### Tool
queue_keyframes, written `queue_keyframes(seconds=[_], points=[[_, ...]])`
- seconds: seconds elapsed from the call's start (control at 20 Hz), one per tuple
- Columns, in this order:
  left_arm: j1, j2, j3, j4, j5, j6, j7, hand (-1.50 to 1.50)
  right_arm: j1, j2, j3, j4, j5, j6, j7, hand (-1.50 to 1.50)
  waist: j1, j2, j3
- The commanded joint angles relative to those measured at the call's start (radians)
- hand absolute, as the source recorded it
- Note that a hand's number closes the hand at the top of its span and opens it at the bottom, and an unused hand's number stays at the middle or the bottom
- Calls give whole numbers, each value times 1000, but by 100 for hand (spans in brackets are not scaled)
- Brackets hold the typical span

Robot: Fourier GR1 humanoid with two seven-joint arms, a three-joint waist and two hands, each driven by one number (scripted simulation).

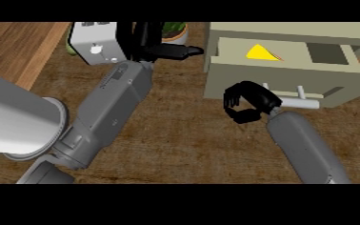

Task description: Pick up the cup, place it into the drawer and close the drawer

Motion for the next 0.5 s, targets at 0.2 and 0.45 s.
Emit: queue_keyframes(seconds=[0.2, 0.45], points=[[107, 83, -9, -111, 10, -75, 51, -150, -202, -31, -174, 306, -39, -131, -189, 150, 53, 12, 4], [146, 103, -13, -135, 10, -110, 44, -150, -355, -99, -263, 417, -69, -138, -165, 150, 88, 32, 4]])
